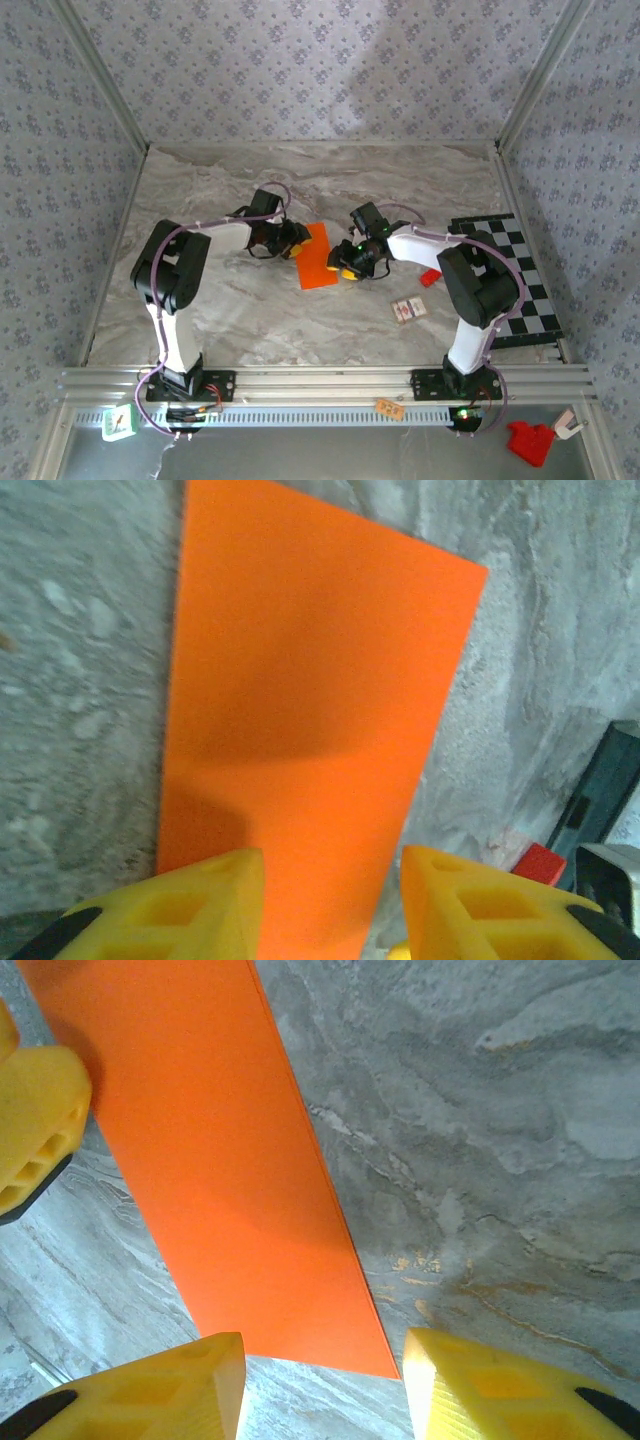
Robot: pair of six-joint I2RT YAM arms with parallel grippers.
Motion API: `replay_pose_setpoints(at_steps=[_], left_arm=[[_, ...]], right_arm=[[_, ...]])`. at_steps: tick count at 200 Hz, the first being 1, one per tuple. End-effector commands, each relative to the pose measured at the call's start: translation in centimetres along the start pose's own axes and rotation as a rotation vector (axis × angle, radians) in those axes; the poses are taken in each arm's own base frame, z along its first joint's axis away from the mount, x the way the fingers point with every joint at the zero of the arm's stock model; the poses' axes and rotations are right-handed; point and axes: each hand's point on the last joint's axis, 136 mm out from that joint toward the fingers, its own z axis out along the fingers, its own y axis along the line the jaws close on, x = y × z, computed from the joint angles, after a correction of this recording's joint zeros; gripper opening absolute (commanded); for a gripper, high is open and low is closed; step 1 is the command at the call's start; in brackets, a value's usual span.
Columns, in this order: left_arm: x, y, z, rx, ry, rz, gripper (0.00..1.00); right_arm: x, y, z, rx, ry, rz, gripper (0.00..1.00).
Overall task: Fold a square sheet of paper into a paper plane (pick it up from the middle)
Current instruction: Fold the triangle a second time at the center of the table.
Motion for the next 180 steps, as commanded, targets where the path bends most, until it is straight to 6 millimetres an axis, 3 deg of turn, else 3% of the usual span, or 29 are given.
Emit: replay_pose_setpoints(at_steps=[1,35,111,180], left_arm=[[0.7,-2.3,-1.2,0.051,0.016,0.041,0.42],[1.1,-1.1,-0.7,0.030,0.029,0.033,0.42],[1.2,4.6,1.0,-0.151,0.018,-0.054,0.34],[1.5,6.7,1.1,-0.206,0.022,-0.087,0.32]], right_arm=[[0.2,-0.3,-0.3,0.025,-0.001,-0.007,0.47],[0.4,-0.5,-0.1,0.029,0.007,-0.006,0.47],[1.1,-0.2,0.3,0.026,0.026,-0.025,0.46],[1.9,-0.3,1.1,0.044,0.064,-0.050,0.46]])
